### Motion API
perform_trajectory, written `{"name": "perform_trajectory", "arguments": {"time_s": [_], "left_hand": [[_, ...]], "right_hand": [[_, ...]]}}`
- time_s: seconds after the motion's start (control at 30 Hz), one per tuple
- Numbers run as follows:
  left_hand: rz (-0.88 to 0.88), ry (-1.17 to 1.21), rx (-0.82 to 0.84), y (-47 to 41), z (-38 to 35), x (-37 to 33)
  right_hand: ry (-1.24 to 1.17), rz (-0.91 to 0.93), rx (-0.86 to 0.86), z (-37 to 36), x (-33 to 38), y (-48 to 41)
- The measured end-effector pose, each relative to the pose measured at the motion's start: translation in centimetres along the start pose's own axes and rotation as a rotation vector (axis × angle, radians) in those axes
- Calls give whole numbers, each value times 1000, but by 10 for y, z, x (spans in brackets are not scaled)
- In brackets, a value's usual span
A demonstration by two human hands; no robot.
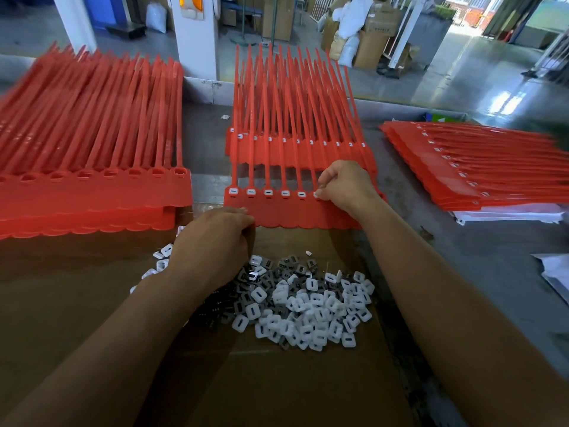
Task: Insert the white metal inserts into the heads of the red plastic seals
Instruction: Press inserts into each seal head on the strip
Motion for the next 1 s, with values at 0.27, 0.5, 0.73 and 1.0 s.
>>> {"name": "perform_trajectory", "arguments": {"time_s": [0.27, 0.5, 0.73, 1.0], "left_hand": [[6, -2, -6, 0, 0, 0], [3, -11, -5, 0, 0, 0], [6, -6, -2, -1, -1, -1], [20, -8, 12, -2, -1, 0]], "right_hand": [[-20, -119, 52, 0, 1, -6], [-14, -72, 28, 0, -1, -4], [-110, 60, 33, 2, -6, 11], [-47, 288, 364, 12, 17, 74]]}}
Point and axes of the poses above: each hand's wrist, its own y-axis away from the middle knuckle, its own z-axis out of the back of the hand, x = y × z, the point moved 5 cm from there along -y, towards the middle knuckle, and after that the axes turned 1 degree about z, right-handed, at the moved point
